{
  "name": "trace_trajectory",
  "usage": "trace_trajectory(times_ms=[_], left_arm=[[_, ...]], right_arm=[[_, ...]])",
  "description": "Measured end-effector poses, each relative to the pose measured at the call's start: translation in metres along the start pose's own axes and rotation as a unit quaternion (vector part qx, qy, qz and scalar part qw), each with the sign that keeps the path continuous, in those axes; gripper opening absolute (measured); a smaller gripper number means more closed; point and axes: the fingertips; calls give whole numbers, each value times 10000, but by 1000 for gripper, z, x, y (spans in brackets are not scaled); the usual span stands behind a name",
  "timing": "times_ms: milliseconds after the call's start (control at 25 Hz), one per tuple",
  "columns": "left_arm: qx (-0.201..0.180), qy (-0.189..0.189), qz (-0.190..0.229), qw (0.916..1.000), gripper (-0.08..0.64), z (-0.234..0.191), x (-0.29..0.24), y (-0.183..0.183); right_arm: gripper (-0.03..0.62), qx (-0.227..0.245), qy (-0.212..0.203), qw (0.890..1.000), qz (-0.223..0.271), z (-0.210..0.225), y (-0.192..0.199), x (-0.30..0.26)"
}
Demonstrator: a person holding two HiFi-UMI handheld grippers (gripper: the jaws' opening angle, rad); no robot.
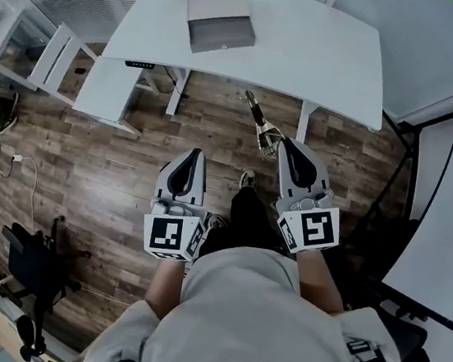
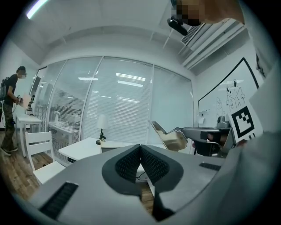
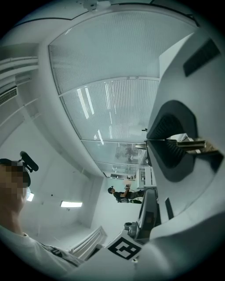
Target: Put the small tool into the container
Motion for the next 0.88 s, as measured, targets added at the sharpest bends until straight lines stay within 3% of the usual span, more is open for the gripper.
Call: trace_trajectory(times_ms=[520,880], left_arm=[[-226,-484,-188,9984,25,-57,-130,-10],[-241,-679,-378,9967,25,-73,-186,-11]], right_arm=[[31,-147,-650,9978,-68,73,2,-137],[31,-365,-901,9952,-107,111,-2,-186]])
Point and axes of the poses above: the fingertips, and each gripper's own axes: x backward along the fingers, z to its right, y out of its underside, and after that the axes turned 7 degrees about -x, right-handed
